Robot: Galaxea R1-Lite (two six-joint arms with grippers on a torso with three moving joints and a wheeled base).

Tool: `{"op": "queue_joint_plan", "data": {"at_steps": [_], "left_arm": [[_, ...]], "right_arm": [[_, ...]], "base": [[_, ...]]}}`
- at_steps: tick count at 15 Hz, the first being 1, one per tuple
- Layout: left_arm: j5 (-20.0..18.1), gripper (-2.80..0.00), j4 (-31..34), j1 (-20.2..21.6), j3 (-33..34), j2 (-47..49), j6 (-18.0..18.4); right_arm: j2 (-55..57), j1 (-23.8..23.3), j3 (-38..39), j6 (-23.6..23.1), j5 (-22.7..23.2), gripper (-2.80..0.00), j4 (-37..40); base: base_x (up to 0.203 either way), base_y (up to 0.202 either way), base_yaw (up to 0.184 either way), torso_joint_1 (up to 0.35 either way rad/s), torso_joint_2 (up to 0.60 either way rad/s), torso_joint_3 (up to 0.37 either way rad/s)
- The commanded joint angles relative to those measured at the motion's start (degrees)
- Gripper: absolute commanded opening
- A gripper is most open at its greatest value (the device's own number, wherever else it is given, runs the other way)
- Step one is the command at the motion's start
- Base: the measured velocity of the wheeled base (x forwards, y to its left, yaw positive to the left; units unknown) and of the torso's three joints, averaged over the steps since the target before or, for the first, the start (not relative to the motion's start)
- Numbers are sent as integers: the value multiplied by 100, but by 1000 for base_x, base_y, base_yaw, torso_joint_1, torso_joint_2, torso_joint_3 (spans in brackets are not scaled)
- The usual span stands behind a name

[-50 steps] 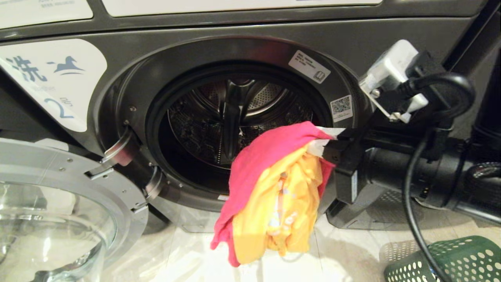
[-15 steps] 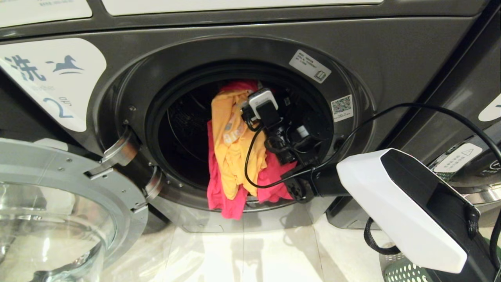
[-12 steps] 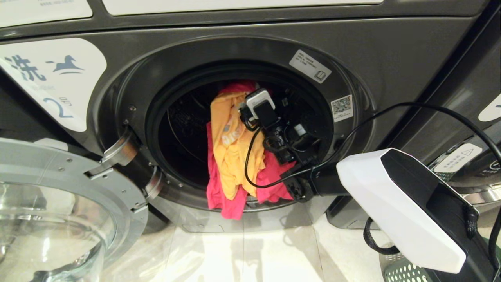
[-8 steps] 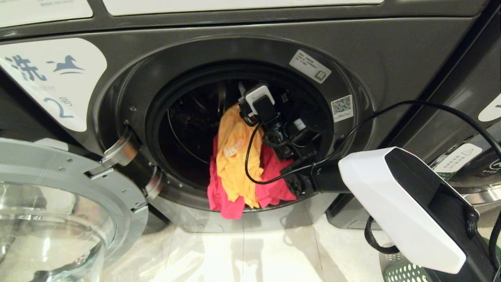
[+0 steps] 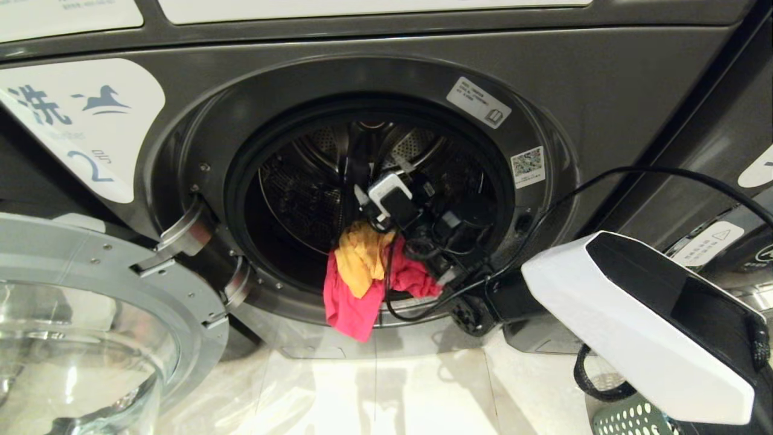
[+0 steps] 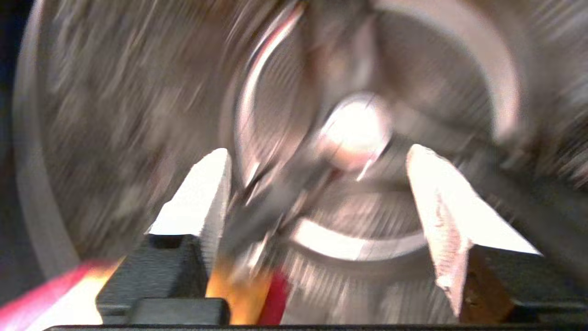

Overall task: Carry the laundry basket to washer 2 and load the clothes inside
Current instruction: Place the clothes into the washing machine

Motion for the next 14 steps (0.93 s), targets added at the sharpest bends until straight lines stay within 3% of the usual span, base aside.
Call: {"op": "queue_joint_plan", "data": {"at_steps": [1,3,7,9,12,13,14], "left_arm": [[0,-280,0,4,9,0,-1],[0,-280,0,4,9,0,-1],[0,-280,0,4,9,0,-1],[0,-280,0,4,9,0,-1],[0,-280,0,4,9,0,-1],[0,-280,0,4,9,9,-1],[0,-280,0,4,9,0,-1]], "right_arm": [[-670,58,1325,-7,-12,0,74],[-1485,104,2281,103,-8,0,832],[-2929,248,3153,1082,-7,0,3155],[-3800,329,3655,1301,-10,0,4188],[-5303,369,4376,1644,-15,0,6628],[-5681,357,4696,1966,-31,0,7528],[-5869,285,5032,2434,-110,0,7950]], "base": [[0,0,0,0,0,0],[0,0,0,0,0,0],[0,0,0,0,0,0],[0,0,0,0,0,0],[0,0,0,0,0,0],[0,0,0,0,0,0],[0,0,0,0,0,0]]}}
